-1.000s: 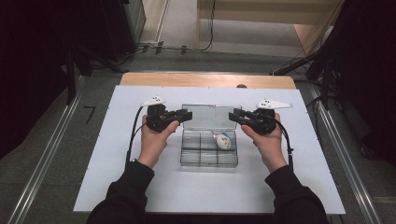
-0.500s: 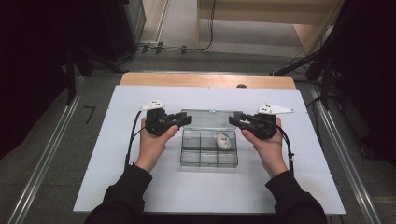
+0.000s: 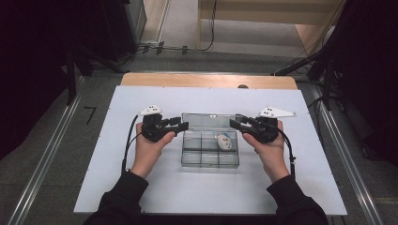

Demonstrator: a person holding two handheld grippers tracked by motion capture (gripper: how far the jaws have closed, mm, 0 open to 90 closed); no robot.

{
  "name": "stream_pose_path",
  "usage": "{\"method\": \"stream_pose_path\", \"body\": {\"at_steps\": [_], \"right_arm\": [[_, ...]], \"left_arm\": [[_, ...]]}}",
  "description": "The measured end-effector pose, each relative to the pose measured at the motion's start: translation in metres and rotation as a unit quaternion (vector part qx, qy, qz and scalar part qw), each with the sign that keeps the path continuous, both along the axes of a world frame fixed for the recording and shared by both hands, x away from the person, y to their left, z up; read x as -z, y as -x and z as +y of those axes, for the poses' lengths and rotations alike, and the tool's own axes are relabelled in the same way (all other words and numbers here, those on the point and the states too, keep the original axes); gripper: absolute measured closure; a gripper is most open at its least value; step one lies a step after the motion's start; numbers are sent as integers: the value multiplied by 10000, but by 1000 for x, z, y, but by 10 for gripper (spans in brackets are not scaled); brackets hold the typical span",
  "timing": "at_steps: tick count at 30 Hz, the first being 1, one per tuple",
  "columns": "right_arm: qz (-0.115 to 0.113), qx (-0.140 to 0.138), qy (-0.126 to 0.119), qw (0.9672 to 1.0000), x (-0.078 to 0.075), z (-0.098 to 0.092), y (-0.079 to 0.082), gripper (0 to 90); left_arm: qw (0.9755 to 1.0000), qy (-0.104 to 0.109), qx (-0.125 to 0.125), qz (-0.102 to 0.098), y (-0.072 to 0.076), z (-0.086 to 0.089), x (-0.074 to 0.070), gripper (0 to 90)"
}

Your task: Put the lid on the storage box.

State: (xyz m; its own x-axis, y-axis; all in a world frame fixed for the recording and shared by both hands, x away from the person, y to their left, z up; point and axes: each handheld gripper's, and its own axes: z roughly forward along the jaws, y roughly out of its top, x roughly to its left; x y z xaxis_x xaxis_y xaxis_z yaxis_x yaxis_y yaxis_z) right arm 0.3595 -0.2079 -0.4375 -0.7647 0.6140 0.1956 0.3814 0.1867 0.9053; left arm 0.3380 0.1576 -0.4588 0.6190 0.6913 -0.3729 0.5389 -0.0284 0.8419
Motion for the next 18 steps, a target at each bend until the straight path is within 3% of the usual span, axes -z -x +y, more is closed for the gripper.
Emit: {"method": "stream_pose_path", "body": {"at_steps": [5,7,10,14,18], "right_arm": [[-26,-17,18,10000,1,-1,3,566],[-45,-28,28,10000,1,-1,4,565],[-32,-17,19,10000,1,-1,6,562],[-50,-3,16,10000,2,-1,8,558],[-54,-4,7,10000,3,-2,10,553]], "left_arm": [[9999,-21,-119,19,8,7,2,584],[10000,60,-14,47,11,10,4,698],[10000,39,31,84,14,11,6,760],[9999,61,117,-7,19,10,7,872],[9998,45,161,-76,21,5,6,900]]}}
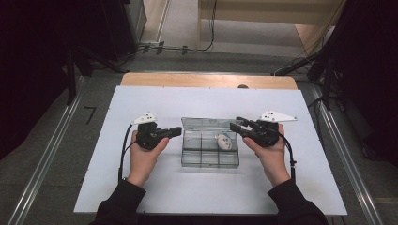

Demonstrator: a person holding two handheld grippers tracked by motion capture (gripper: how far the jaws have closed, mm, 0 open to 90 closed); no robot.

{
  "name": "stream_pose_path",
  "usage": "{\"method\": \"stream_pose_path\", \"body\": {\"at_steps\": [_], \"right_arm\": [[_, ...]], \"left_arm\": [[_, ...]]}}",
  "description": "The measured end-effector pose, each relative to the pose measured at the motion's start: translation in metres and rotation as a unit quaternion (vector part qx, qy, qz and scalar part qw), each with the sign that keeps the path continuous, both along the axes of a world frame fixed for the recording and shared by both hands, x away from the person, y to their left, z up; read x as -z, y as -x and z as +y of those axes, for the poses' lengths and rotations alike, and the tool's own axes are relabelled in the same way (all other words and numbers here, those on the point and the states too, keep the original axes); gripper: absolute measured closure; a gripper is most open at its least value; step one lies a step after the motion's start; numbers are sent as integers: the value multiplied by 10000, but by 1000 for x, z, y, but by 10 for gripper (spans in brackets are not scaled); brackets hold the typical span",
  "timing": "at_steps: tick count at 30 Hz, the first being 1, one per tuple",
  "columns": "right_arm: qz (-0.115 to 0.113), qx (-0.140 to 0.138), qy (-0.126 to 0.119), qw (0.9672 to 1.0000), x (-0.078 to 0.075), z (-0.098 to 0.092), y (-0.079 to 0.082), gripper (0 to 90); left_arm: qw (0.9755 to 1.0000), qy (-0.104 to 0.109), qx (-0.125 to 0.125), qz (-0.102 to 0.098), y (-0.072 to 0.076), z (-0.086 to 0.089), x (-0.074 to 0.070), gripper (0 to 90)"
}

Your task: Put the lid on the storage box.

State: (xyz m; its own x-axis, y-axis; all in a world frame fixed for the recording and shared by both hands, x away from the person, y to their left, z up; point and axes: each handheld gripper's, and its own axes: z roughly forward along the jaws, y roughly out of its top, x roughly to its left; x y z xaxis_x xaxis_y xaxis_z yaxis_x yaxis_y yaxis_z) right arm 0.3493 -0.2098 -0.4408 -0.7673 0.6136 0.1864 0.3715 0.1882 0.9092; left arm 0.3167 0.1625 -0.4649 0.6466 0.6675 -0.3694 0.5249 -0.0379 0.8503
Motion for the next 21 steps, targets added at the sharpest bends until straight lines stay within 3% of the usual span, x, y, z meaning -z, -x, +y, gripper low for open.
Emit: {"method": "stream_pose_path", "body": {"at_steps": [3,21], "right_arm": [[-25,-1,13,10000,1,-1,1,552],[-26,-6,92,10000,2,-3,7,526]], "left_arm": [[9999,-84,84,-60,0,-5,-1,900],[9997,86,216,-114,-2,-10,-5,900]]}}
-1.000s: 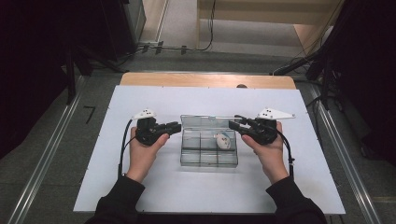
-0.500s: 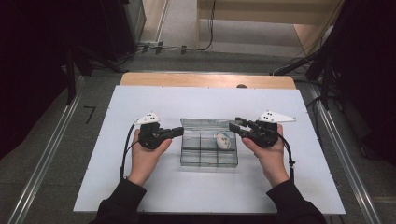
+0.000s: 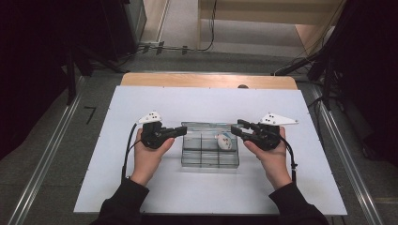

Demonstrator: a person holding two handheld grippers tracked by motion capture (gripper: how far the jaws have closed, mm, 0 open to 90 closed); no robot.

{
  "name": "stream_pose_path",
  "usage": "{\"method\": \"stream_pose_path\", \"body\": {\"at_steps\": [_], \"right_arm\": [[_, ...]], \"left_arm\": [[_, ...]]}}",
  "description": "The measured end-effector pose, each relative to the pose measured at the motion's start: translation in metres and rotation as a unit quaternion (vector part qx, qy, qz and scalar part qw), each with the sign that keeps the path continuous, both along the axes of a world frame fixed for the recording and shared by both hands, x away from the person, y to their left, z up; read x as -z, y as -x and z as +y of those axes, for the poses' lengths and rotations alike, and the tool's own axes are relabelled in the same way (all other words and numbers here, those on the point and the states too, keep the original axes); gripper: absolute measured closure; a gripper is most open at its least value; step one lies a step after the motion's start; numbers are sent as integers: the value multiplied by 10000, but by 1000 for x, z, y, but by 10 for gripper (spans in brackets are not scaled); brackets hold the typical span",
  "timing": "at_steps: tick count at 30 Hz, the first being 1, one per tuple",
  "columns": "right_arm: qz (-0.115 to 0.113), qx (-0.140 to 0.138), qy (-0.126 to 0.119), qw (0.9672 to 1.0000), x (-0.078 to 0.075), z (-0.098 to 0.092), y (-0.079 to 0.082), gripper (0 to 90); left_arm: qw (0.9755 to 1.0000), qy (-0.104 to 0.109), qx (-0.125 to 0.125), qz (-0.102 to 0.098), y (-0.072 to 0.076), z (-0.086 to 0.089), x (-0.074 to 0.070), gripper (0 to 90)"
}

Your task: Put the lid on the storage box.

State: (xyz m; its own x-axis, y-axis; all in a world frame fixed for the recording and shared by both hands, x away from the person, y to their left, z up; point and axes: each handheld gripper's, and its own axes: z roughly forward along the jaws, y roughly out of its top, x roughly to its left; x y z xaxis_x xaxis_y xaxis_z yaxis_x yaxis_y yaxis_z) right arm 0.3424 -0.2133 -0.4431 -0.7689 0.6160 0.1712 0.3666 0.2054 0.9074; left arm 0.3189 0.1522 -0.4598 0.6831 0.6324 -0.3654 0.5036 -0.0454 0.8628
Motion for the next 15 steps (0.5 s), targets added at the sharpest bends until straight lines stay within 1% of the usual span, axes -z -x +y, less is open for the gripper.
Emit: {"method": "stream_pose_path", "body": {"at_steps": [10,15], "right_arm": [[-21,25,-3,10000,-1,-5,3,501],[-36,67,45,10000,-1,-10,7,501]], "left_arm": [[10000,28,70,6,0,-1,0,900],[10000,50,81,12,0,-1,0,900]]}}
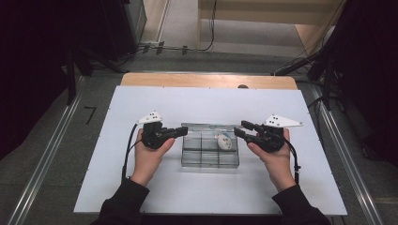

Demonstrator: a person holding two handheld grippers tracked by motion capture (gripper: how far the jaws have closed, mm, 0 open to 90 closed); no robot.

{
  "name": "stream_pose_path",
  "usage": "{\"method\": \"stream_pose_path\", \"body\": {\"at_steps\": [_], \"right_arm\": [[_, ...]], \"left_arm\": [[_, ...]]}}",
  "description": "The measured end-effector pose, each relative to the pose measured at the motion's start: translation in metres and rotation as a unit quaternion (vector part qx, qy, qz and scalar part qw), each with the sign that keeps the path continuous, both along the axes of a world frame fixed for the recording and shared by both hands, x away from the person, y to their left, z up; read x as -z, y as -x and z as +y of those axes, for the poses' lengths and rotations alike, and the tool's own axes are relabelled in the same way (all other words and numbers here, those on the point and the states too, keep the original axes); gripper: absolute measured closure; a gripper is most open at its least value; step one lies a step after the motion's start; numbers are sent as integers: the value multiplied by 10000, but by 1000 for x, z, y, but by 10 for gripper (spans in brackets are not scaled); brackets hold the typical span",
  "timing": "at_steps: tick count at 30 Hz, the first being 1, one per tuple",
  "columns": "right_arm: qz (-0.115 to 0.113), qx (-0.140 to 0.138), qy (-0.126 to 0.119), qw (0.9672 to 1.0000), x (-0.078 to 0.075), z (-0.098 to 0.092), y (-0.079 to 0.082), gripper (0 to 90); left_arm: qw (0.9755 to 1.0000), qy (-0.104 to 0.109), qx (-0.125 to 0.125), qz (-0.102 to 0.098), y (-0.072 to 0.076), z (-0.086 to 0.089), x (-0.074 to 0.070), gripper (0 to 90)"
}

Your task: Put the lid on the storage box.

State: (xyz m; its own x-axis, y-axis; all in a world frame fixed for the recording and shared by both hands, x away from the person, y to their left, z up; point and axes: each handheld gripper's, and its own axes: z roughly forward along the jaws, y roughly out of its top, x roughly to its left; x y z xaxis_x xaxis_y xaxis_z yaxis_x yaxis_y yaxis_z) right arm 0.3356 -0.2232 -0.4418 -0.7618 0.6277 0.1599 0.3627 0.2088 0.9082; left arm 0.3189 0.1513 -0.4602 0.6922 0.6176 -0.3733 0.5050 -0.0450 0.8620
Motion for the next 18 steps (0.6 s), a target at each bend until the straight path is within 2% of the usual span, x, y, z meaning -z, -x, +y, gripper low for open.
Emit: {"method": "stream_pose_path", "body": {"at_steps": [2,6,8,12,18], "right_arm": [[23,29,-13,10000,1,-2,1,507],[122,224,0,9997,4,-9,5,613],[218,183,-59,9996,6,-12,4,675],[331,208,-5,9992,9,-14,6,783],[398,189,12,9990,12,-12,8,872]], "left_arm": [[10000,1,5,-3,0,0,0,900],[10000,14,15,-20,1,0,-1,900],[10000,20,24,-23,1,0,-1,900],[10000,28,49,-26,1,0,-1,900],[10000,27,88,-34,3,0,-2,900]]}}
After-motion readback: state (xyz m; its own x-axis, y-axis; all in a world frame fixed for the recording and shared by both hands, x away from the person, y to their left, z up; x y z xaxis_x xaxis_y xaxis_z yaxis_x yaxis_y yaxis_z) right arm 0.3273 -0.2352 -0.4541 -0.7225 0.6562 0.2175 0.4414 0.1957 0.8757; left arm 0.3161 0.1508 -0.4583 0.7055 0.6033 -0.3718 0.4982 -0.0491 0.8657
